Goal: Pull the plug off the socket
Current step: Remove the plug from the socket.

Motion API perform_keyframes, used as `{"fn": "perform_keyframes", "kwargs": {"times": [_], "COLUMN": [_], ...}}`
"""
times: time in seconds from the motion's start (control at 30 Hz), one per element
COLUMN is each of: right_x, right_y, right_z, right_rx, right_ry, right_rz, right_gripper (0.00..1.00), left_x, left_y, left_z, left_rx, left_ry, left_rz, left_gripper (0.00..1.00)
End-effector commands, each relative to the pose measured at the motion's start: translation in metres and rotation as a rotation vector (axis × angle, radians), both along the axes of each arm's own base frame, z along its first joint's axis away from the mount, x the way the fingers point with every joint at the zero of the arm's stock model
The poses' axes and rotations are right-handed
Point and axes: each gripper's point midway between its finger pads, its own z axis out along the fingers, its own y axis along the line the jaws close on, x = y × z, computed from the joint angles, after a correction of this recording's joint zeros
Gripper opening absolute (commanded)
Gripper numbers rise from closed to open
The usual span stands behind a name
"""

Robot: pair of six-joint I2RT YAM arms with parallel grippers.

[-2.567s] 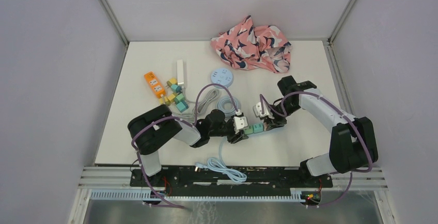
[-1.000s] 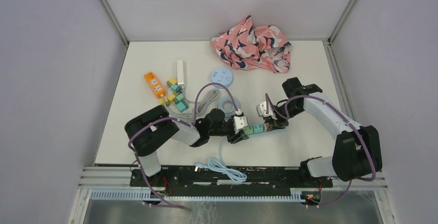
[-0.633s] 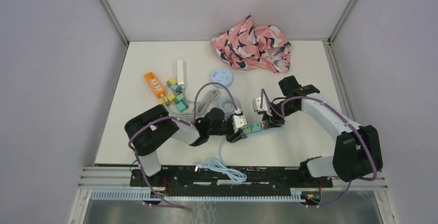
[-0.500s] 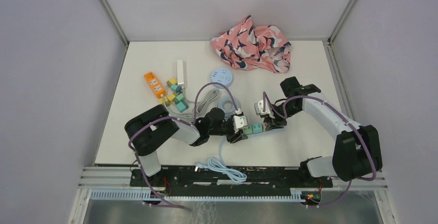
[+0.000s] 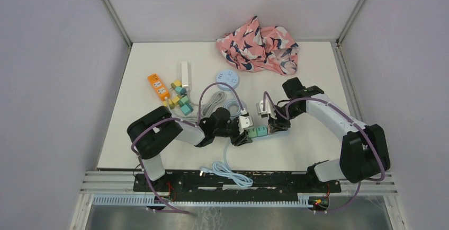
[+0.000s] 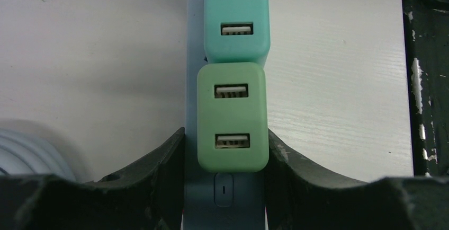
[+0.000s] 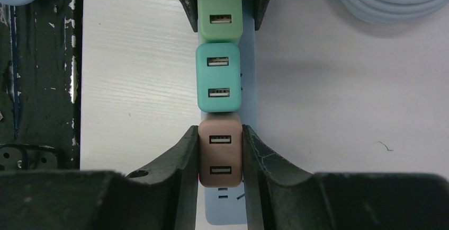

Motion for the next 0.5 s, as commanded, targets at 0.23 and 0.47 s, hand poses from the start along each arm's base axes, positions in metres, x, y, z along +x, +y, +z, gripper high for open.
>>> {"fn": "perform_keyframes", "kwargs": {"times": [0.23, 0.47], "right_x": [-0.051, -0.009], "right_y": [0.008, 0.044], "right_z": [0.02, 0.035], "right_rx": [0.136, 0.136], "right_ry": [0.036, 0.073], "right_rz": [0.283, 0.026], "right_gripper": [0.0, 0.0], "left_x": [0.007, 0.008], "left_y": [0.012, 0.009], "left_z": [-0.018, -0.018], "left_rx": [0.082, 0.082], "left_ry": [0.09, 0.106], "left_rz": [0.057, 0.063], "left_gripper": [0.03, 0.03]}}
